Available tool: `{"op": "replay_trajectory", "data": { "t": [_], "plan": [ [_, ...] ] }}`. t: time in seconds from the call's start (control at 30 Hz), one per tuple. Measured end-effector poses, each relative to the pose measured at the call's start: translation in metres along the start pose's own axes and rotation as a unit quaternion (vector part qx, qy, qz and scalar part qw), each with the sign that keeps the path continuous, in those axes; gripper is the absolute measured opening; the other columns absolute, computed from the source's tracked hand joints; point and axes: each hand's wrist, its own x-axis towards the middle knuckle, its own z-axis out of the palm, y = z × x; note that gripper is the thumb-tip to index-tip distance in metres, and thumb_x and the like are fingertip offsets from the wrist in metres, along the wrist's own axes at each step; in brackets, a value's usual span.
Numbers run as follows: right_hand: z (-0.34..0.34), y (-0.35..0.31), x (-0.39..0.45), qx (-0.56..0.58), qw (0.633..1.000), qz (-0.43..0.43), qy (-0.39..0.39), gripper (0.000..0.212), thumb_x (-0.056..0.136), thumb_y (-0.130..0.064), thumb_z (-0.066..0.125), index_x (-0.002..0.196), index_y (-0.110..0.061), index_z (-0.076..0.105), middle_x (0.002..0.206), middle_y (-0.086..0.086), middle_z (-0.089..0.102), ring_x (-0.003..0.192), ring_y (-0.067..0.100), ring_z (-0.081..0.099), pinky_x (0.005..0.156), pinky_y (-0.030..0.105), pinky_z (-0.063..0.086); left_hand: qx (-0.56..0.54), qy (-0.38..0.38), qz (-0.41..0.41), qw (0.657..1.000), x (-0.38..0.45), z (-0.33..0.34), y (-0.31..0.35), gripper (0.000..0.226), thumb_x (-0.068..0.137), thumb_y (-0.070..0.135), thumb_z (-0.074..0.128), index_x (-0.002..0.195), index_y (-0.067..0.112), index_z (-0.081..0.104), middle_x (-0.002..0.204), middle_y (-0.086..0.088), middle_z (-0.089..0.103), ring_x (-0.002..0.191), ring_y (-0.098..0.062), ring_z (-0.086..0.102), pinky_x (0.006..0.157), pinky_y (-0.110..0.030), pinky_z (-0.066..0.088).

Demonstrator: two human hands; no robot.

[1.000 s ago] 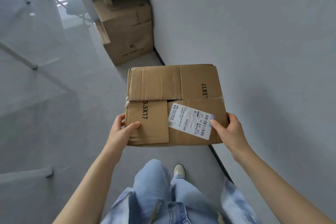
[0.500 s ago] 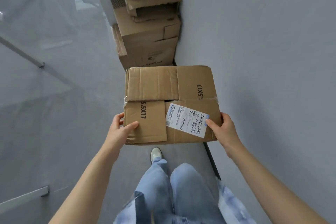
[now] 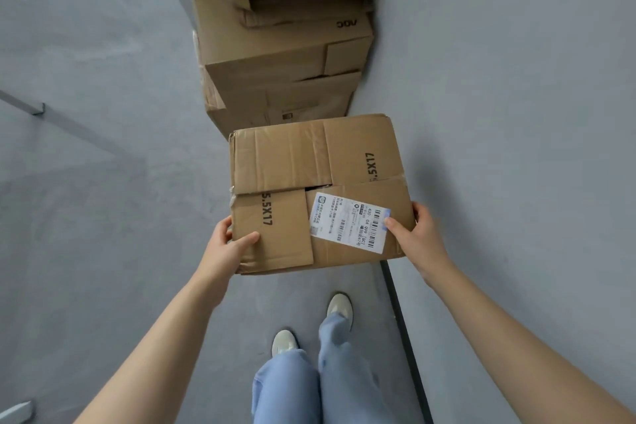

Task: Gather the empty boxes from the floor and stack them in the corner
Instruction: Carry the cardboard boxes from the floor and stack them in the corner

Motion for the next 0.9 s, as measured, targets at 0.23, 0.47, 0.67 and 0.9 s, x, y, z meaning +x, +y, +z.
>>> {"op": "replay_trajectory", "data": {
  "t": [0.23,0.47,0.67,0.9],
  "plan": [
    [0.081,0.101,0.162,0.01,1.0,-0.002,-0.003,0.038,0.086,-0.014,0.067,0.119,-0.018,0.05,0.107,-0.001,0.063,0.087,0.006,0.064,0.067,0.021,0.052,0.003,-0.006,0.001,1.0,0.187,0.037,-0.081,0.057,0.091,0.018,0.066,0.142,0.027,0.042,0.126,0.001,0.063,0.109,-0.022,0.064,0.088,-0.042,0.054],
    [0.155,0.199,0.283,0.007,1.0,0.003,-0.005,0.053,0.086,-0.018,0.069,0.133,-0.009,0.046,0.121,0.004,0.061,0.1,0.018,0.063,0.073,0.024,0.052,0.025,-0.013,0.02,0.999,0.334,0.047,-0.156,0.061,0.09,0.024,0.068,0.144,0.03,0.041,0.13,0.0,0.061,0.112,-0.024,0.063,0.094,-0.05,0.053],
    [0.189,0.249,0.337,0.012,1.0,-0.015,0.0,0.059,0.085,-0.021,0.071,0.137,-0.01,0.046,0.123,0.003,0.061,0.103,0.016,0.062,0.078,0.024,0.052,0.025,-0.015,0.031,0.999,0.399,0.053,-0.193,0.053,0.093,0.017,0.063,0.141,0.029,0.046,0.132,0.003,0.06,0.108,-0.024,0.064,0.078,-0.039,0.056],
    [0.197,0.278,0.365,0.057,0.992,0.112,-0.018,0.099,0.056,-0.07,0.077,0.137,-0.023,0.046,0.127,-0.001,0.062,0.106,0.016,0.063,0.088,0.041,0.055,0.002,-0.004,0.039,0.999,0.426,0.068,-0.201,0.054,0.095,0.023,0.061,0.144,0.037,0.042,0.133,0.008,0.056,0.114,-0.025,0.057,0.087,-0.048,0.051]
  ]
}}
